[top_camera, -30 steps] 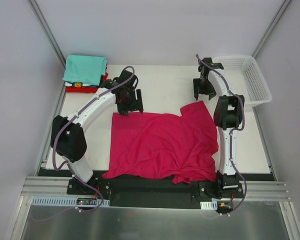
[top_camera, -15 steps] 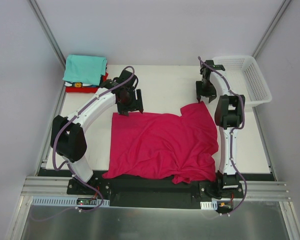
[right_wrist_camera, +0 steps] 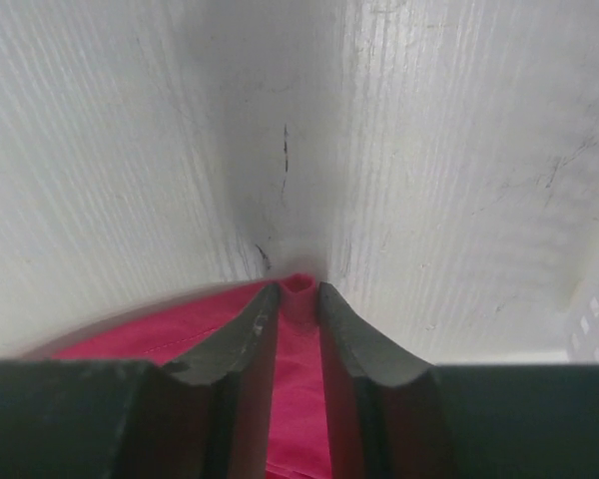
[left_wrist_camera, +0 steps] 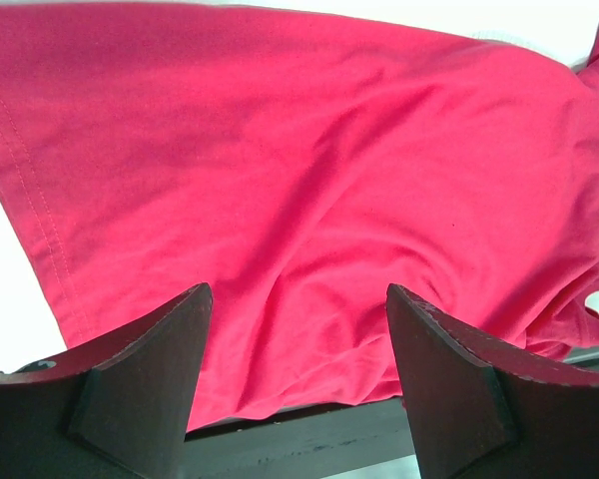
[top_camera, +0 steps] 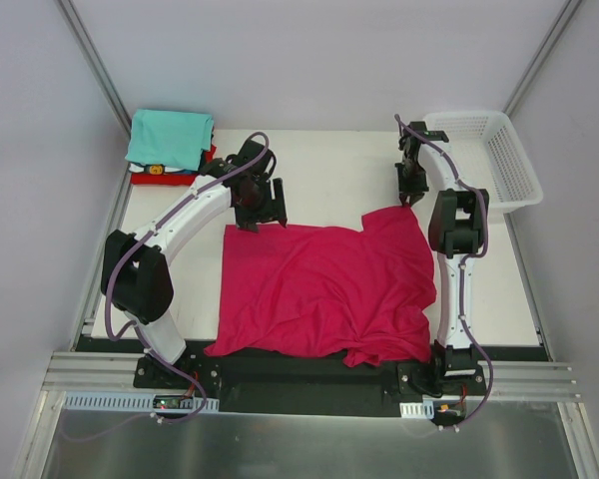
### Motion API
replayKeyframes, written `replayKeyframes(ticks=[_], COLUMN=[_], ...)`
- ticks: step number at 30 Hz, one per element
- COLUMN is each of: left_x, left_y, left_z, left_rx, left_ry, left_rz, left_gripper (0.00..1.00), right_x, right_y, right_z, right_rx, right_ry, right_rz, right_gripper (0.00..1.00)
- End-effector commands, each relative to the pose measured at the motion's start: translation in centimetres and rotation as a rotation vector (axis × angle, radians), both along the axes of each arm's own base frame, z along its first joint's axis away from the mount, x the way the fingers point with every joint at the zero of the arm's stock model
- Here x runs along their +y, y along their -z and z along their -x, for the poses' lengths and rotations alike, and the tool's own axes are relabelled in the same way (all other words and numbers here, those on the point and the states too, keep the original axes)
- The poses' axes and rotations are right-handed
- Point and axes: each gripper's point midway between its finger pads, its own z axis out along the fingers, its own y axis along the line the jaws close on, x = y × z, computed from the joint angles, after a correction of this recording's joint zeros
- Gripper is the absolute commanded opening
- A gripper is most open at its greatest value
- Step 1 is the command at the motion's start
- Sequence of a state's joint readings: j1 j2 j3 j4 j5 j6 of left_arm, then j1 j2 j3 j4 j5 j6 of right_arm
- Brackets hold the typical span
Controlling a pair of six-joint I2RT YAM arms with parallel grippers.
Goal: Fold and stack the t-shirts
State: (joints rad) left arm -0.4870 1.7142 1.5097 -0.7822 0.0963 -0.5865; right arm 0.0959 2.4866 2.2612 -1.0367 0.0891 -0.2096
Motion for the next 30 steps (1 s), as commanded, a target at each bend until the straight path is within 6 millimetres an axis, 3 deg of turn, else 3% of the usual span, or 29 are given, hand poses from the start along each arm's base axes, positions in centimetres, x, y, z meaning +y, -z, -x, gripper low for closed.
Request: replayKeyframes(ticks=[1,4,14,18,23,30], left_x=[0.0,0.0,3.8,7.1,9.5,10.4], left_y=[-0.1,0.6,5.7,8.1,8.3,8.6], left_z=[0.1,-0.4,-3.1,-4.6,-6.2,-8.1], left_rx=[-0.005,0.005,0.150,0.189,0.162,0.139], left_ry=[-0.006,-0.004,-0.113,-0.224,-0.270,-0.264], left_rz=[0.006,0.014,0.026,0.003,-0.022,-0.037], left_gripper=[0.70,0.71,0.73,0.76,0.75,0.74], right_x=[0.3,0.3,0.9,1.6,2.0,2.5], right_y=[-2.1,-2.9,-6.9,-8.5,-9.1,-10.0], right_z=[0.0,0.3,0.9,1.4,2.1,2.7], right_rx=[-0.030,-0.038,-0.110,-0.141,-0.147,-0.164], right_ry=[0.003,-0.002,-0.018,-0.030,-0.046,-0.058], right_rz=[-0.008,0.005,0.000,-0.007,-0.001,-0.007], right_gripper=[0.22,0.12,0.08,0.07,0.07,0.06])
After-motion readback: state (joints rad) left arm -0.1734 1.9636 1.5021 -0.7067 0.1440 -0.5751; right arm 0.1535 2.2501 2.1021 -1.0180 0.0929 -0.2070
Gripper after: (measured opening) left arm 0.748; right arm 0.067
